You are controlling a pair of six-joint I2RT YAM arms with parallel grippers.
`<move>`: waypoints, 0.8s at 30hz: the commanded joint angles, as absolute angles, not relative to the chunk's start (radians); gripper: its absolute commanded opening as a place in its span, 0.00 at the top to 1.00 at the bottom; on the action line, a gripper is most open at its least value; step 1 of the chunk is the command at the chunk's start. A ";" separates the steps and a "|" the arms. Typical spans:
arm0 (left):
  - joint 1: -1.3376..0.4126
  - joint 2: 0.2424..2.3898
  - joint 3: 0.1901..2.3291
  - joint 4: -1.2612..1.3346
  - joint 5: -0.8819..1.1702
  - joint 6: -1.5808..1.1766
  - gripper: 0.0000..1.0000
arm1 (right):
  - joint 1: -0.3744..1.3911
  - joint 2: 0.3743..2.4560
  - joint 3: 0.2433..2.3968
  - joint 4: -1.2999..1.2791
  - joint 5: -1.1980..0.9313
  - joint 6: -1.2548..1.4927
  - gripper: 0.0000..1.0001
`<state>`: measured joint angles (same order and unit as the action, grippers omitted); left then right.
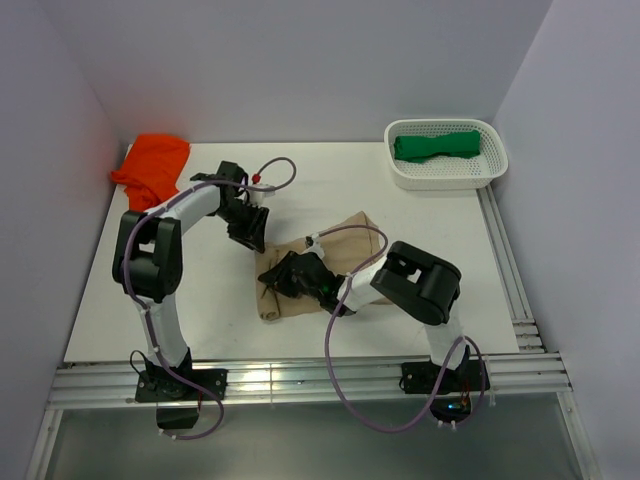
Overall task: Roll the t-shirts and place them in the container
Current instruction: Roll the tshirt
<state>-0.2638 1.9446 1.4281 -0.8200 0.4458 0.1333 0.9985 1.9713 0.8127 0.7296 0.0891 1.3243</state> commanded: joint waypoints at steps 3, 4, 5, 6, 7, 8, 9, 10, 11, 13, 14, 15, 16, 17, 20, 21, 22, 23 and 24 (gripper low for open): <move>-0.301 1.976 1.457 -0.784 0.341 0.074 0.69 | 1.003 1.919 0.814 0.649 0.113 1.286 0.57; -0.304 1.976 1.463 -0.790 0.327 0.066 0.73 | 1.005 1.904 0.818 0.582 0.147 1.275 0.55; -0.314 1.974 1.466 -0.792 0.296 0.064 0.78 | 1.009 1.887 0.825 0.546 0.165 1.253 0.51; -0.318 1.974 1.471 -0.802 0.284 0.063 0.80 | 1.018 1.855 0.830 0.510 0.188 1.246 0.51; -0.324 1.974 1.479 -0.808 0.272 0.063 0.83 | 1.023 1.839 0.836 0.442 0.224 1.236 0.50; -0.333 1.976 1.483 -0.813 0.252 0.063 0.85 | 1.029 1.824 0.836 0.416 0.245 1.220 0.49; -0.337 1.977 1.485 -0.818 0.244 0.061 0.86 | 1.041 1.798 0.839 0.364 0.264 1.213 0.48; -0.341 1.977 1.488 -0.822 0.236 0.063 0.86 | 1.049 1.787 0.851 0.333 0.296 1.206 0.48; -0.345 1.979 1.489 -0.825 0.230 0.061 0.86 | 1.058 1.781 0.862 0.301 0.314 1.191 0.48; -0.348 1.985 1.499 -0.836 0.215 0.063 0.86 | 1.089 1.767 0.903 0.211 0.350 1.174 0.48; -0.351 1.986 1.502 -0.839 0.209 0.063 0.86 | 1.101 1.767 0.920 0.181 0.379 1.157 0.48; -0.351 1.991 1.505 -0.841 0.201 0.063 0.86 | 1.114 1.770 0.937 0.128 0.400 1.151 0.47; -0.353 1.993 1.508 -0.842 0.196 0.063 0.86 | 1.124 1.772 0.974 0.103 0.416 1.144 0.47; -0.354 1.996 1.509 -0.847 0.195 0.063 0.86 | 1.149 1.775 0.995 0.077 0.432 1.128 0.46; -0.359 2.003 1.519 -0.857 0.184 0.064 0.85 | 1.189 1.793 1.095 -0.044 0.514 1.094 0.43; -0.359 2.006 1.520 -0.862 0.183 0.064 0.85 | 1.199 1.814 1.126 -0.081 0.556 1.083 0.43; -0.360 2.006 1.523 -0.862 0.180 0.064 0.85 | 1.209 1.827 1.196 -0.163 0.586 1.074 0.43; -0.362 2.008 1.523 -0.865 0.178 0.066 0.85 | 1.225 1.844 1.233 -0.204 0.609 1.059 0.43; -0.362 2.009 1.523 -0.867 0.178 0.066 0.85 | 1.232 1.879 1.268 -0.275 0.648 1.049 0.43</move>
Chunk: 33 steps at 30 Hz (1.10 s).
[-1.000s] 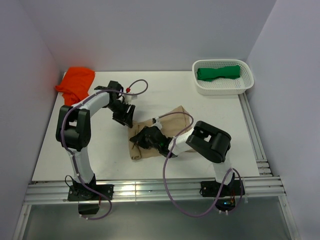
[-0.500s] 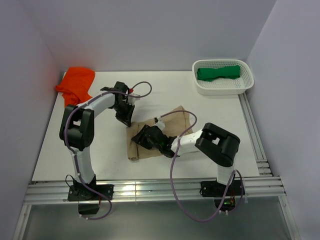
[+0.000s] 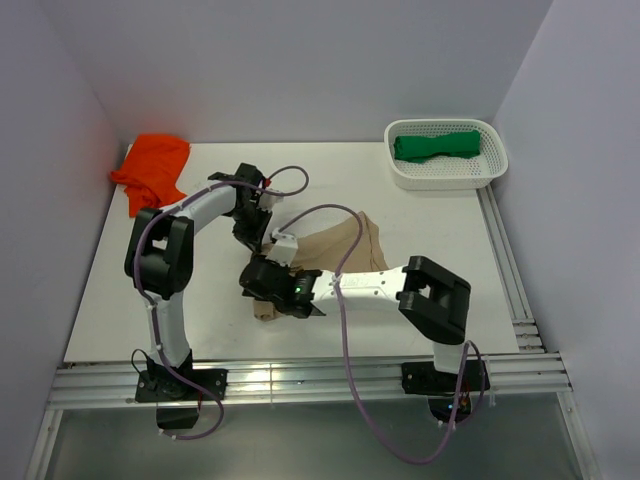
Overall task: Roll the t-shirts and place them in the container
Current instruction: Roll the tshirt
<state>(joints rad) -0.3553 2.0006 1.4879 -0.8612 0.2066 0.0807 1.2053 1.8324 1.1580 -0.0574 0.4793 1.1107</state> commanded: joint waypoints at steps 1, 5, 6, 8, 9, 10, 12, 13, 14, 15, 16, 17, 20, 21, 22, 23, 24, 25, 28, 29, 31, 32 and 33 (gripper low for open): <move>-0.364 2.010 1.523 -0.867 0.176 0.069 0.85 | 1.238 1.897 1.335 -0.308 0.663 1.042 0.43; -0.365 2.010 1.528 -0.874 0.170 0.069 0.85 | 1.261 2.009 1.492 -0.455 0.724 1.002 0.44; -0.365 2.011 1.529 -0.877 0.170 0.069 0.85 | 1.272 2.023 1.520 -0.512 0.735 0.999 0.44; -0.365 2.013 1.534 -0.882 0.169 0.071 0.85 | 1.284 2.054 1.589 -0.563 0.768 0.994 0.44; -0.365 2.017 1.535 -0.884 0.167 0.071 0.85 | 1.292 2.078 1.609 -0.586 0.776 0.994 0.44; -0.364 2.019 1.537 -0.885 0.167 0.072 0.85 | 1.302 2.089 1.640 -0.622 0.790 0.993 0.44; -0.365 2.022 1.540 -0.888 0.166 0.072 0.85 | 1.313 2.129 1.670 -0.685 0.801 0.999 0.43; -0.365 2.023 1.542 -0.890 0.166 0.072 0.84 | 1.322 2.143 1.702 -0.707 0.804 1.005 0.43; -0.365 2.025 1.543 -0.890 0.166 0.072 0.84 | 1.325 2.167 1.716 -0.722 0.808 1.006 0.43; -0.367 2.028 1.546 -0.893 0.170 0.072 0.84 | 1.330 2.178 1.726 -0.742 0.808 1.006 0.43; -0.365 2.028 1.546 -0.893 0.169 0.071 0.84 | 1.336 2.184 1.735 -0.744 0.807 1.005 0.43; -0.367 2.031 1.548 -0.894 0.169 0.072 0.84 | 1.341 2.193 1.736 -0.745 0.805 1.006 0.43; -0.367 2.034 1.551 -0.896 0.167 0.072 0.84 | 1.348 2.204 1.732 -0.749 0.796 1.014 0.43; -0.367 2.036 1.552 -0.899 0.167 0.074 0.83 | 1.347 2.210 1.730 -0.759 0.789 1.019 0.43; -0.367 2.036 1.554 -0.900 0.170 0.075 0.81 | 1.348 2.214 1.730 -0.767 0.785 1.031 0.43; -0.368 2.036 1.555 -0.902 0.170 0.077 0.78 | 1.348 2.220 1.730 -0.773 0.784 1.038 0.43; -0.368 2.034 1.557 -0.902 0.172 0.078 0.76 | 1.347 2.220 1.718 -0.775 0.778 1.043 0.43; -0.368 2.034 1.559 -0.900 0.176 0.081 0.75 | 1.347 2.217 1.707 -0.766 0.775 1.052 0.45; -0.367 2.034 1.571 -0.914 0.195 0.087 0.69 | 1.339 2.177 1.623 -0.674 0.741 1.049 0.55; -0.367 2.033 1.575 -0.919 0.207 0.089 0.65 | 1.336 2.140 1.596 -0.640 0.730 1.049 0.57; -0.365 2.031 1.592 -0.931 0.222 0.098 0.60 | 1.315 2.093 1.488 -0.516 0.694 1.039 0.58; -0.362 2.025 1.601 -0.937 0.248 0.103 0.54 | 1.307 2.035 1.444 -0.458 0.677 1.029 0.59; -0.353 2.023 1.626 -0.955 0.264 0.110 0.52 | 1.287 2.002 1.343 -0.327 0.623 1.019 0.60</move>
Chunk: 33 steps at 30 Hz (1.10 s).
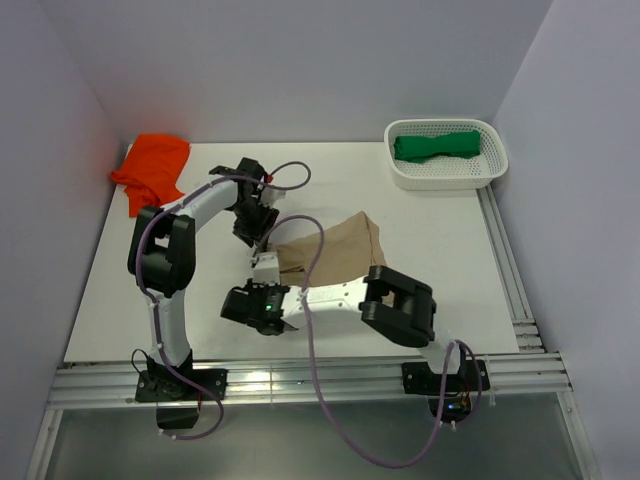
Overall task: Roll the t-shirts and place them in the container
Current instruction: Roll the tshirt
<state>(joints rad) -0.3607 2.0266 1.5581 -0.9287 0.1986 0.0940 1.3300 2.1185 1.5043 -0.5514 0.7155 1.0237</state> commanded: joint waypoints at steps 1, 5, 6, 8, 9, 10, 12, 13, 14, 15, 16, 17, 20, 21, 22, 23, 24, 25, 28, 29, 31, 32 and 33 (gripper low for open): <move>-0.347 2.020 1.638 -0.965 0.291 0.117 0.49 | 1.275 1.970 1.288 -0.252 0.595 1.017 0.61; -0.305 1.985 1.710 -1.014 0.412 0.143 0.36 | 1.201 1.797 1.007 0.136 0.422 1.043 0.62; -0.299 1.977 1.729 -1.022 0.449 0.153 0.36 | 1.183 1.780 0.912 0.282 0.387 1.057 0.62; -0.284 1.950 1.727 -1.032 0.485 0.167 0.34 | 1.129 1.752 0.833 0.420 0.287 1.101 0.61; -0.279 1.939 1.717 -1.031 0.508 0.172 0.33 | 1.115 1.747 0.774 0.531 0.260 1.135 0.61; -0.275 1.919 1.700 -1.025 0.520 0.178 0.32 | 1.091 1.746 0.749 0.578 0.240 1.152 0.60; -0.272 1.905 1.642 -1.005 0.546 0.187 0.32 | 1.068 1.753 0.692 0.708 0.178 1.204 0.60; -0.270 1.890 1.616 -0.991 0.557 0.190 0.32 | 1.059 1.770 0.672 0.759 0.160 1.221 0.60; -0.267 1.884 1.567 -0.956 0.563 0.189 0.32 | 1.043 1.781 0.638 0.812 0.140 1.242 0.60; -0.264 1.881 1.543 -0.939 0.575 0.192 0.32 | 1.034 1.793 0.623 0.922 0.109 1.285 0.60; -0.264 1.878 1.523 -0.921 0.583 0.189 0.32 | 1.028 1.827 0.609 0.978 0.091 1.305 0.60; -0.261 1.879 1.484 -0.898 0.595 0.178 0.32 | 1.019 1.848 0.592 1.076 0.077 1.324 0.60; -0.259 1.904 1.424 -0.809 0.629 0.141 0.32 | 1.009 1.936 0.581 1.204 0.029 1.397 0.61; -0.258 1.919 1.410 -0.770 0.646 0.134 0.32 | 1.006 1.974 0.580 1.268 0.019 1.432 0.61; -0.259 1.924 1.399 -0.752 0.649 0.124 0.32 | 1.006 1.989 0.581 1.293 0.017 1.446 0.61; -0.259 1.930 1.382 -0.735 0.647 0.100 0.33 | 1.006 2.003 0.581 1.325 0.012 1.468 0.61; -0.259 1.934 1.375 -0.695 0.643 0.091 0.33 | 1.006 2.022 0.584 1.331 0.011 1.476 0.62; -0.259 1.937 1.367 -0.680 0.637 0.078 0.33 | 1.006 2.026 0.584 1.336 0.011 1.483 0.62; -0.262 1.947 1.358 -0.652 0.611 0.055 0.35 | 1.006 2.034 0.580 1.341 0.017 1.494 0.62; -0.265 1.950 1.358 -0.649 0.586 0.048 0.36 | 1.006 2.033 0.578 1.335 0.020 1.493 0.62; -0.275 1.951 1.359 -0.634 0.551 0.031 0.40 | 1.008 2.029 0.580 1.324 0.020 1.488 0.62; -0.279 1.954 1.365 -0.634 0.531 0.012 0.43 | 1.006 2.028 0.587 1.300 0.020 1.483 0.62; -0.287 1.957 1.370 -0.638 0.491 0.009 0.47 | 1.008 2.016 0.591 1.281 0.020 1.474 0.60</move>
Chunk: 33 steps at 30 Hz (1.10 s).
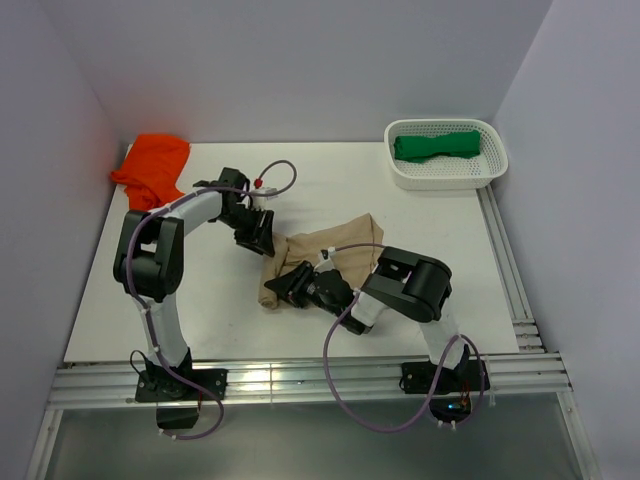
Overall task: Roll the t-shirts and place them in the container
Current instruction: Roll the tshirt
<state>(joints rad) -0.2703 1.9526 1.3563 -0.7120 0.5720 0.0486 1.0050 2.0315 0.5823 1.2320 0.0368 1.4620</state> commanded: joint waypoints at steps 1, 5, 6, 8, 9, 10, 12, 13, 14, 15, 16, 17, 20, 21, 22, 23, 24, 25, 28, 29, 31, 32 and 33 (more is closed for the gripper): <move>-0.290 1.956 1.379 -0.643 0.479 0.008 0.55 | 1.008 2.008 0.592 1.258 0.024 1.468 0.59; -0.319 1.936 1.388 -0.678 0.374 -0.029 0.66 | 1.015 1.916 0.601 1.000 0.073 1.393 0.53; -0.334 1.933 1.388 -0.686 0.344 -0.028 0.67 | 1.019 1.870 0.604 0.947 0.110 1.375 0.50; -0.348 1.925 1.394 -0.698 0.318 -0.022 0.69 | 1.031 1.823 0.638 0.741 0.146 1.332 0.48; -0.360 1.925 1.399 -0.712 0.308 -0.018 0.69 | 1.035 1.780 0.655 0.670 0.200 1.316 0.46; -0.365 1.927 1.411 -0.722 0.284 -0.012 0.71 | 1.042 1.760 0.687 0.604 0.231 1.301 0.45; -0.377 1.934 1.425 -0.753 0.265 -0.011 0.72 | 1.071 1.705 0.728 0.392 0.299 1.269 0.43; -0.379 1.937 1.434 -0.759 0.253 -0.011 0.72 | 1.081 1.689 0.748 0.338 0.366 1.256 0.42; -0.380 1.936 1.437 -0.765 0.244 -0.011 0.72 | 1.094 1.677 0.790 0.236 0.400 1.235 0.42; -0.387 1.937 1.439 -0.775 0.236 0.023 0.72 | 1.113 1.661 0.814 0.186 0.428 1.223 0.42; -0.388 1.936 1.445 -0.779 0.232 0.028 0.72 | 1.121 1.661 0.871 0.139 0.489 1.210 0.44; -0.390 1.936 1.448 -0.784 0.226 0.029 0.72 | 1.129 1.664 0.903 0.050 0.514 1.183 0.46; -0.396 1.937 1.463 -0.807 0.219 0.034 0.72 | 1.149 1.716 1.041 -0.079 0.587 1.105 0.46; -0.399 1.942 1.468 -0.811 0.216 0.035 0.72 | 1.152 1.762 1.081 -0.113 0.606 1.086 0.46; -0.399 1.944 1.474 -0.821 0.216 0.037 0.72 | 1.160 1.790 1.171 -0.155 0.623 1.074 0.46; -0.400 1.944 1.477 -0.827 0.216 0.037 0.72 | 1.161 1.821 1.219 -0.249 0.661 1.056 0.46; -0.400 1.947 1.482 -0.831 0.215 0.038 0.72 | 1.163 1.879 1.267 -0.294 0.681 1.051 0.46; -0.400 1.947 1.485 -0.834 0.215 0.038 0.72 | 1.169 1.905 1.348 -0.332 0.705 1.042 0.46; -0.400 1.948 1.489 -0.845 0.210 0.041 0.72 | 1.177 1.991 1.466 -0.429 0.764 1.014 0.46; -0.402 1.950 1.491 -0.853 0.213 0.044 0.72 | 1.183 2.008 1.491 -0.464 0.776 1.003 0.46; -0.400 1.953 1.493 -0.859 0.215 0.043 0.72 | 1.193 2.058 1.560 -0.518 0.808 0.993 0.46; -0.402 1.956 1.494 -0.862 0.215 0.043 0.72 | 1.196 2.074 1.581 -0.535 0.818 0.992 0.46; -0.402 1.957 1.497 -0.864 0.216 0.041 0.71 | 1.198 2.101 1.598 -0.549 0.828 0.989 0.46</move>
<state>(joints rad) -0.3992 1.9549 1.4563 -0.8375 0.2371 0.0242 1.1782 2.0624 1.5169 -0.4007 0.7097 1.0267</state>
